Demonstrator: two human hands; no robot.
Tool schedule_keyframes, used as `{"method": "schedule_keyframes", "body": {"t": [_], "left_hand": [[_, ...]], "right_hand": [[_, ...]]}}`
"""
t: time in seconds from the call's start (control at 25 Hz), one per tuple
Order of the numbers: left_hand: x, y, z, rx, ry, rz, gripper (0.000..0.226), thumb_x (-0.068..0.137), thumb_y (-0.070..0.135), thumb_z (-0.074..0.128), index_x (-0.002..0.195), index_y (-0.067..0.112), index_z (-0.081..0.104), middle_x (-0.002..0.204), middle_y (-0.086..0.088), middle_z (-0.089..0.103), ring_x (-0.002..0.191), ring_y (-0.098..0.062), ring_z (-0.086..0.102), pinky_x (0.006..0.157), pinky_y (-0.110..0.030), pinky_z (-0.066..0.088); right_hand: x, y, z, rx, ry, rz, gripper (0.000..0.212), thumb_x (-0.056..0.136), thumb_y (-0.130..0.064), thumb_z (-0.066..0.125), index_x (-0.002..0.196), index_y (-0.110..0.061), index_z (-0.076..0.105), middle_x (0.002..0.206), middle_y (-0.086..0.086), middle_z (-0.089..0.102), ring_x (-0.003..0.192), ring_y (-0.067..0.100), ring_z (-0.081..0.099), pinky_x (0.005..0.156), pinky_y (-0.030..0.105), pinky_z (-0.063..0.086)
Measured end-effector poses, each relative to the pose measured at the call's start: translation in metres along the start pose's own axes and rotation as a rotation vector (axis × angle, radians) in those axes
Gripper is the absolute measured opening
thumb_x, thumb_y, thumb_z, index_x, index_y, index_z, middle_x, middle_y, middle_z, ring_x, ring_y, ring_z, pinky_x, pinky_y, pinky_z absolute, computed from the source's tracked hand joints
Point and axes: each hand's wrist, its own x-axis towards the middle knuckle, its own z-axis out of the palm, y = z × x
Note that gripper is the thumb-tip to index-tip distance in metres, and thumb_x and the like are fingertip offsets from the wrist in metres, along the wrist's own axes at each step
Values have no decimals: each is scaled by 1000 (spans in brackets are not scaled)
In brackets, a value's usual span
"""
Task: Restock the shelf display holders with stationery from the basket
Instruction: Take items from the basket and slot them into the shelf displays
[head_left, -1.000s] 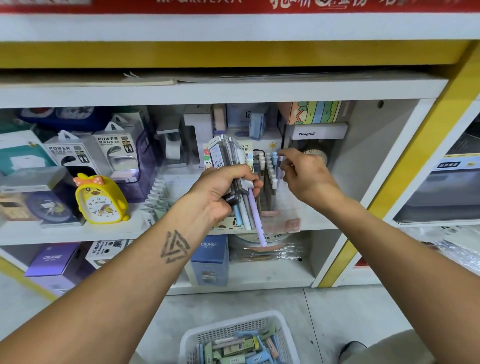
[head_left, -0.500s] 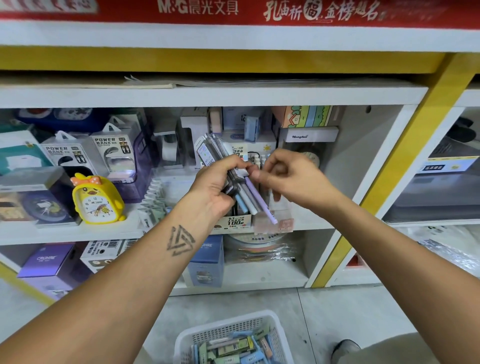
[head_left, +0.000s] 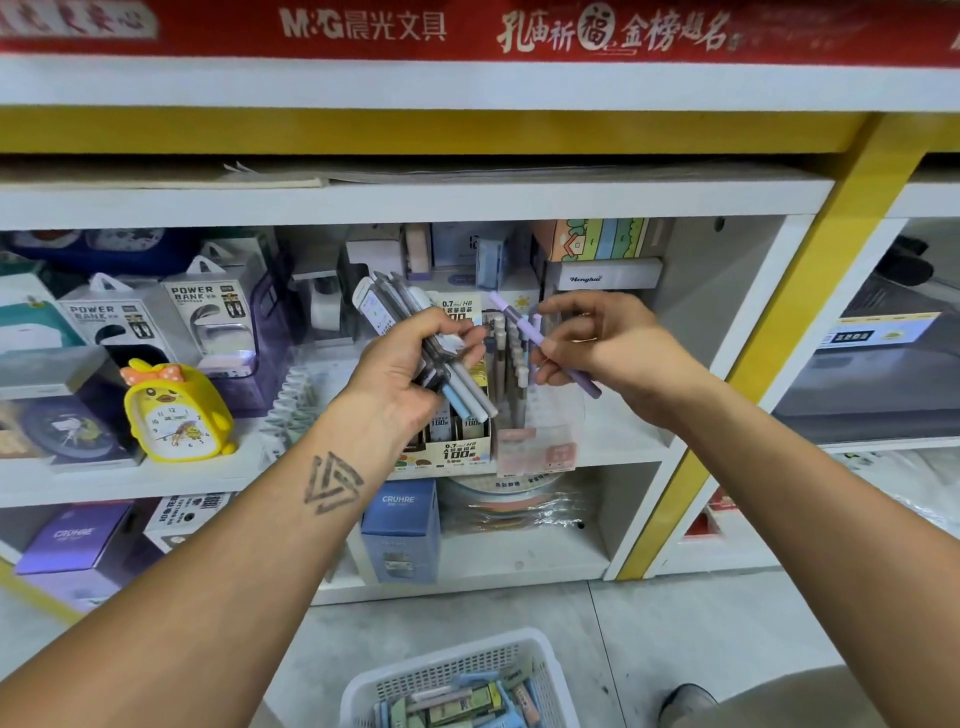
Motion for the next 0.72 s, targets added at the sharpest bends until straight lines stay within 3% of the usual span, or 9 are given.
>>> {"method": "schedule_keyframes", "body": {"t": [0.12, 0.2, 0.32, 0.44, 0.56, 0.72], "left_hand": [[-1, -3, 1, 11, -38, -6, 13, 78, -12, 61, 89, -4, 60, 98, -25, 70, 88, -32, 74, 76, -39, 62], [-1, -8, 3, 30, -63, -15, 11, 79, -12, 60, 89, -5, 61, 92, -23, 71, 87, -32, 73, 73, -37, 62], [0, -11, 2, 53, -73, -18, 16, 80, -11, 60, 94, -5, 61, 91, -23, 72, 88, -32, 74, 69, -36, 62], [1, -13, 0, 59, -67, -15, 20, 79, -12, 60, 97, -5, 60, 95, -25, 72, 91, -34, 74, 68, -36, 61], [0, -15, 0, 65, -65, -26, 22, 78, -12, 60, 100, -7, 61, 97, -26, 71, 90, -33, 74, 67, -36, 61], [0, -17, 0, 74, -63, -47, 36, 78, -12, 60, 114, -13, 60, 96, -25, 71, 85, -31, 74, 65, -34, 60]], "right_hand": [[2, 1, -6, -2, -8, 32, 83, 83, 20, 63, 149, -27, 42, 112, 10, 61, 90, 34, 74, 79, 40, 62], [7, 4, -8, -85, 23, 8, 90, 82, 20, 63, 148, -37, 44, 113, 7, 54, 93, 33, 73, 82, 40, 62], [19, 12, -13, -260, 213, -72, 60, 91, 7, 63, 140, -25, 53, 100, 8, 54, 92, 34, 71, 85, 41, 60], [25, 18, -12, -571, 365, -202, 31, 92, -17, 70, 120, -27, 60, 84, 2, 63, 85, 26, 65, 78, 43, 58], [26, 25, -4, -686, 354, -328, 17, 94, -17, 67, 107, -24, 58, 79, 1, 64, 74, 24, 63, 68, 43, 58], [31, 33, 6, -848, 273, -358, 9, 101, -17, 52, 109, -16, 56, 80, 13, 66, 75, 34, 61, 64, 48, 54]]}}
